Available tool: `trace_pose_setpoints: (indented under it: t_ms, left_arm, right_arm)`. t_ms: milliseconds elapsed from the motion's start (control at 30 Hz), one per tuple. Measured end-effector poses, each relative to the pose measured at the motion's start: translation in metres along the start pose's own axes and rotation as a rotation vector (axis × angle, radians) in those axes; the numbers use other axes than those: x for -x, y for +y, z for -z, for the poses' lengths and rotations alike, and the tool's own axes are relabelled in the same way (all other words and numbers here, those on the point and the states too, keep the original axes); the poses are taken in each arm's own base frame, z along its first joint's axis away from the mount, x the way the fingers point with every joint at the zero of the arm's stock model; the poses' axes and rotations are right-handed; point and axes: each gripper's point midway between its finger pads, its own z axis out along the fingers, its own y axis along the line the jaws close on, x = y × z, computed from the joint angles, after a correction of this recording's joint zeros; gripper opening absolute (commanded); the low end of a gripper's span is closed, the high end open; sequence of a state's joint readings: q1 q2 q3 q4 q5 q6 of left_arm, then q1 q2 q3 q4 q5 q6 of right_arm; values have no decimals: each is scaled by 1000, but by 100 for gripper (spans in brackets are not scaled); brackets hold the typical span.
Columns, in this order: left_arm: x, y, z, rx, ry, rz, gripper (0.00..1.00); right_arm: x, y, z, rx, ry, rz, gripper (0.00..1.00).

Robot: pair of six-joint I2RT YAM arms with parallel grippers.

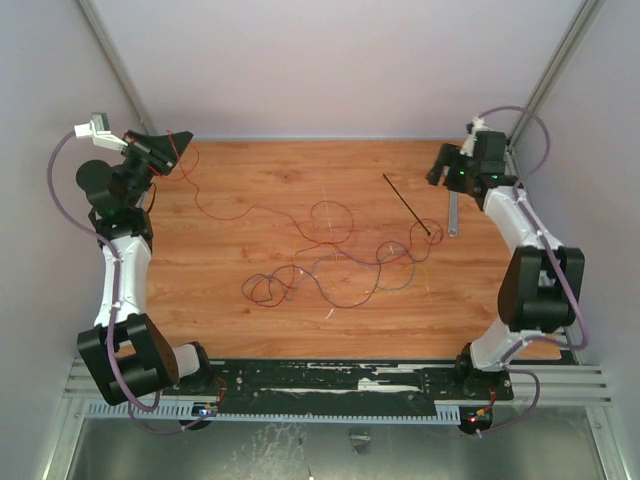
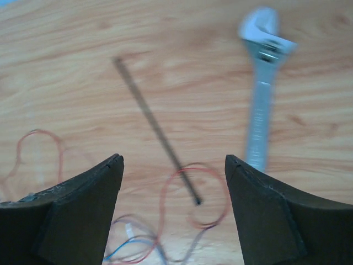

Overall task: Zip-tie the wires
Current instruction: Untie the cable at the center of the board, then pick up the cable at the center of the board.

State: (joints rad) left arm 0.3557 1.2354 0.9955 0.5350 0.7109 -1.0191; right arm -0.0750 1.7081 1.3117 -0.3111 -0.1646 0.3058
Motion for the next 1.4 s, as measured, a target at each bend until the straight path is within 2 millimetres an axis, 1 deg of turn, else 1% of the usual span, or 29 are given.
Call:
trace_pose_setpoints:
  t_ms: [33, 133, 200, 233, 300, 333, 433, 500, 567, 600, 667, 900, 1000, 1033, 1133, 1400]
  left_arm:
    - [-1, -1, -1, -2, 1, -4, 0]
    - [-1, -1, -2, -2, -3, -20, 0]
    - [-1, 0, -2, 4, -6, -24, 0]
    - [-1, 1, -2, 6, -6, -26, 0]
    - [-1, 1, -2, 8, -7, -30, 0]
    - [-1, 2, -2, 8, -6, -31, 0]
    - [-1, 2, -2, 8, -6, -36, 0]
    - [-1, 2, -2, 9, -6, -38, 0]
    - [-2, 2, -2, 10, -5, -39, 0]
    - [-2, 2, -2, 11, -4, -39, 0]
    - [-2, 3, -2, 11, -4, -39, 0]
    - [-2, 3, -2, 11, -4, -40, 0]
    - [-2, 3, -2, 12, -3, -39, 0]
    - [-2, 3, -2, 12, -3, -39, 0]
    - [-2, 3, -2, 14, -2, -40, 0]
    - [-3, 4, -2, 16, 0, -38, 0]
  right_arm:
    - [1, 20, 9, 38, -13, 34, 76]
    - [1, 93, 41, 197, -56, 147, 75]
    - [-7, 137, 56, 313, -66, 210, 76]
    - [-14, 156, 61, 364, -59, 238, 76]
    - [-31, 181, 63, 426, -28, 278, 76]
    - [-42, 189, 60, 444, -4, 297, 76]
    - [-83, 208, 42, 474, 98, 356, 79]
    - [-114, 214, 29, 473, 172, 402, 82]
    - [-142, 213, 20, 456, 243, 450, 83]
    - [-154, 213, 18, 452, 270, 475, 83]
    - [-168, 211, 18, 448, 298, 513, 83]
    - [-185, 196, 14, 433, 333, 573, 77]
    - [-196, 189, 10, 427, 358, 590, 72]
    - [-200, 186, 9, 425, 368, 593, 70]
    - [-212, 179, 6, 415, 400, 600, 59]
    - [-229, 177, -5, 402, 428, 618, 51]
